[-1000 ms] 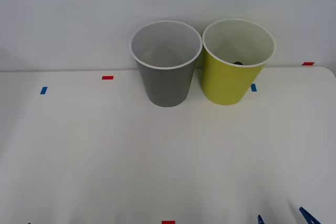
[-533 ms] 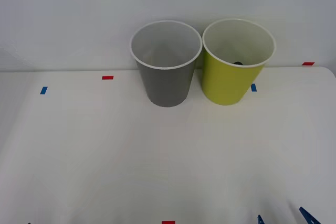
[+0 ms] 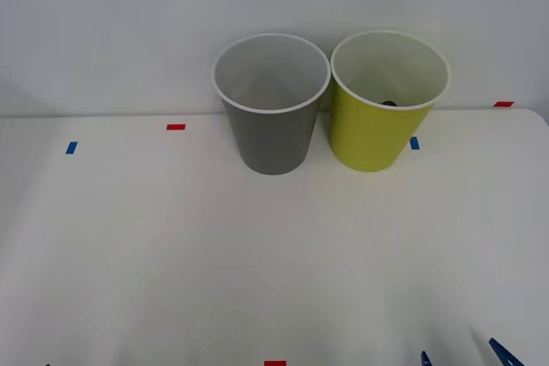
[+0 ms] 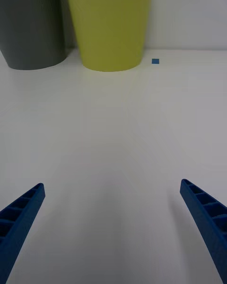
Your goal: Put cans in the gray bin and PET bottles in the light green bin.
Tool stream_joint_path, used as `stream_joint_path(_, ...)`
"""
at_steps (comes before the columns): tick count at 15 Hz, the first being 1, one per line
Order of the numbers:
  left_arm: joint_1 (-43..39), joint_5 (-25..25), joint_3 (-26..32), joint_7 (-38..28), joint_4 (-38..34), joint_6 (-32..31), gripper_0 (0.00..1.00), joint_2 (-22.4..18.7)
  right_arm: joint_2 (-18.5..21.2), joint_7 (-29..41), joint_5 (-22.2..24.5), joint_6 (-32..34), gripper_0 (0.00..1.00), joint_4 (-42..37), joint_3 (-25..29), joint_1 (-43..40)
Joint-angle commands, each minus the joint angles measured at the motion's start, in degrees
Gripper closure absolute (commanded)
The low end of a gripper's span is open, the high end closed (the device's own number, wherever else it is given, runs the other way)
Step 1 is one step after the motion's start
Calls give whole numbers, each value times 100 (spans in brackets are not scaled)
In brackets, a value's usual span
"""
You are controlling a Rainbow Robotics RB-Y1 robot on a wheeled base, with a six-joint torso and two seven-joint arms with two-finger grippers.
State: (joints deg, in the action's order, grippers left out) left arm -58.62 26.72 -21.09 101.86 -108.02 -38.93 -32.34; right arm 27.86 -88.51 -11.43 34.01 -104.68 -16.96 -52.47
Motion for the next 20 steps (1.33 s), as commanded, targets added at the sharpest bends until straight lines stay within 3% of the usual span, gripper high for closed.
stream_joint_path(1, 0, 0, 0, 0, 0, 0, 0, 0, 0, 0, 0, 0, 0, 0, 0, 0)
stream_joint_path(20, 0, 0, 0, 0, 0, 0, 0, 0, 0, 0, 0, 0, 0, 0, 0, 0)
